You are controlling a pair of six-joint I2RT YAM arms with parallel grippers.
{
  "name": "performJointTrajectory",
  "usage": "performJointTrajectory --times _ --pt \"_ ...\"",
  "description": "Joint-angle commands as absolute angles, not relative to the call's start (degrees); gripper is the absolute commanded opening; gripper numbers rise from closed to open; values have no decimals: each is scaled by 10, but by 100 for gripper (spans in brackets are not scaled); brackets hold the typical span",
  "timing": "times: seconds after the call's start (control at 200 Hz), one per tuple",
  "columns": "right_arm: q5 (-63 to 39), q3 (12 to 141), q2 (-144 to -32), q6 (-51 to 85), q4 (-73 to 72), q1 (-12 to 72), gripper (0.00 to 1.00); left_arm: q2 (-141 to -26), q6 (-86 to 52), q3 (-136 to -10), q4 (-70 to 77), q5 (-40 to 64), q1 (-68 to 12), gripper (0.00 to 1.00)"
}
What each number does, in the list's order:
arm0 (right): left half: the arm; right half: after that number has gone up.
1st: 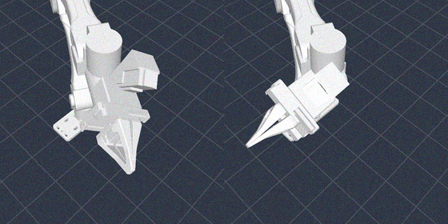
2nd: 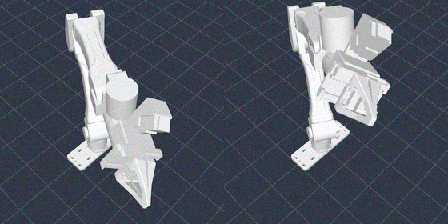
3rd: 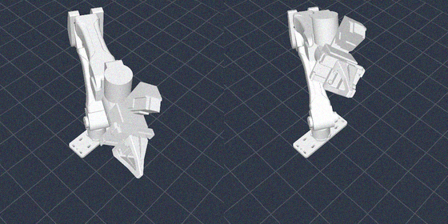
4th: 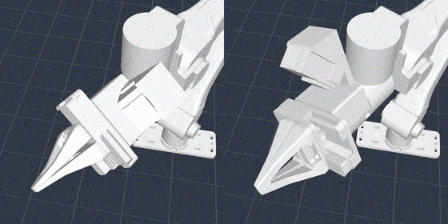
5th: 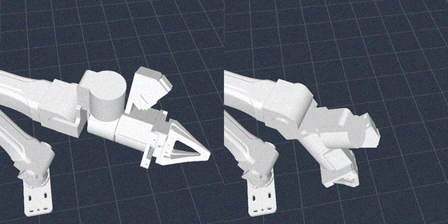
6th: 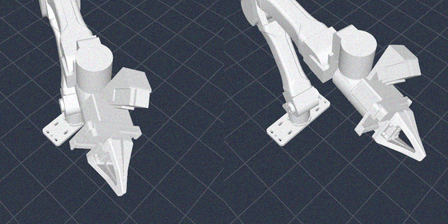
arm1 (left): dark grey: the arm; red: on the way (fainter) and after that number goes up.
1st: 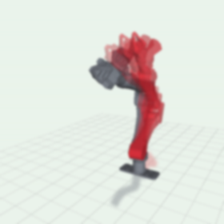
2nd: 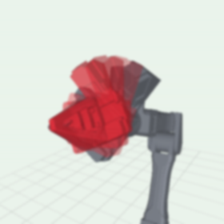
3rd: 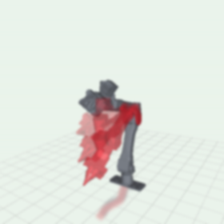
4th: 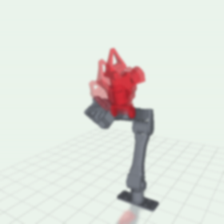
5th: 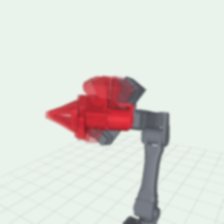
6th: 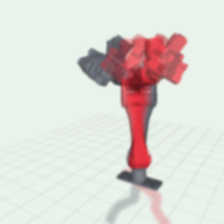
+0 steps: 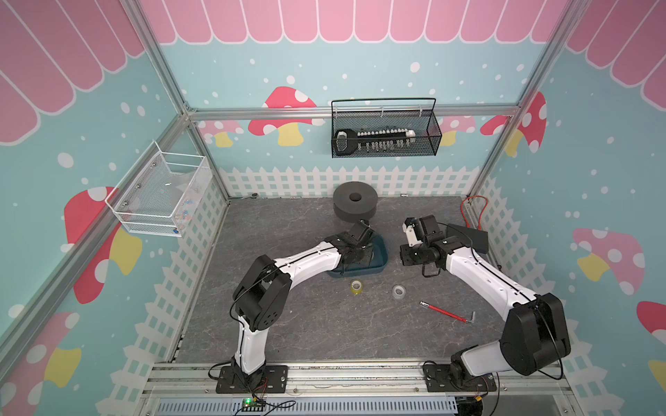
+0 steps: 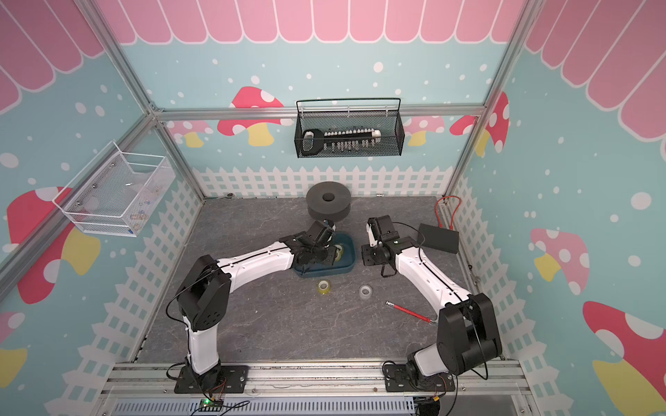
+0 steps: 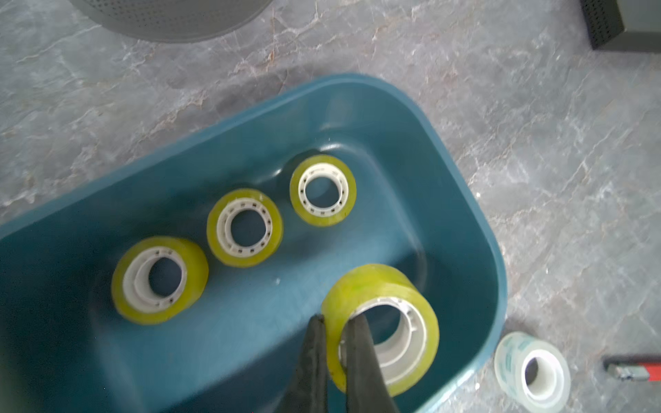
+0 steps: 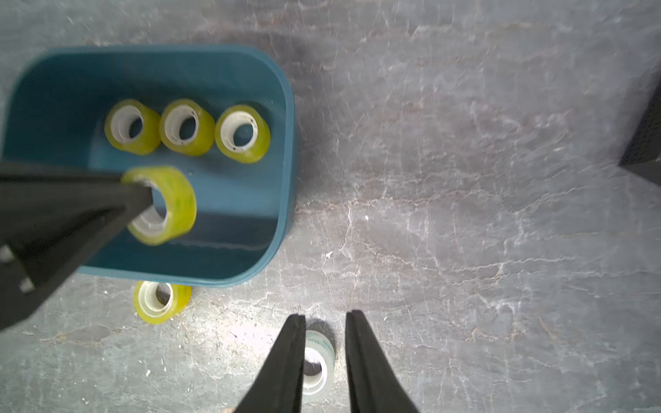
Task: Put the transparent tape into the storage box
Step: Place the tape in the storage box.
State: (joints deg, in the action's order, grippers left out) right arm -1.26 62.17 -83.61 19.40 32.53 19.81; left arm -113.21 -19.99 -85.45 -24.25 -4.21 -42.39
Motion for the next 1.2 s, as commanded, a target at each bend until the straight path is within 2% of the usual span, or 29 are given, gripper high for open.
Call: performJointTrajectory --times 0.0,0.2,0.49,0.701,0.961,1.196 --pt "-24 608 -848 207 313 194 26 -1160 -178 -890 -216 -3 -420 0" --pt "-23 591 -854 218 310 194 26 -1197 -177 -901 -211 15 -418 0" --pt "-28 568 -867 220 311 192 27 -1185 -180 -853 -206 16 -416 0" --pt "-29 548 -868 217 307 193 32 -1199 -179 -847 -206 18 -417 0" --pt "-40 525 -862 218 301 193 32 -1215 -176 -855 -208 15 -416 0" --pt "-42 516 -858 223 296 192 32 -1230 -174 -870 -214 9 -416 8"
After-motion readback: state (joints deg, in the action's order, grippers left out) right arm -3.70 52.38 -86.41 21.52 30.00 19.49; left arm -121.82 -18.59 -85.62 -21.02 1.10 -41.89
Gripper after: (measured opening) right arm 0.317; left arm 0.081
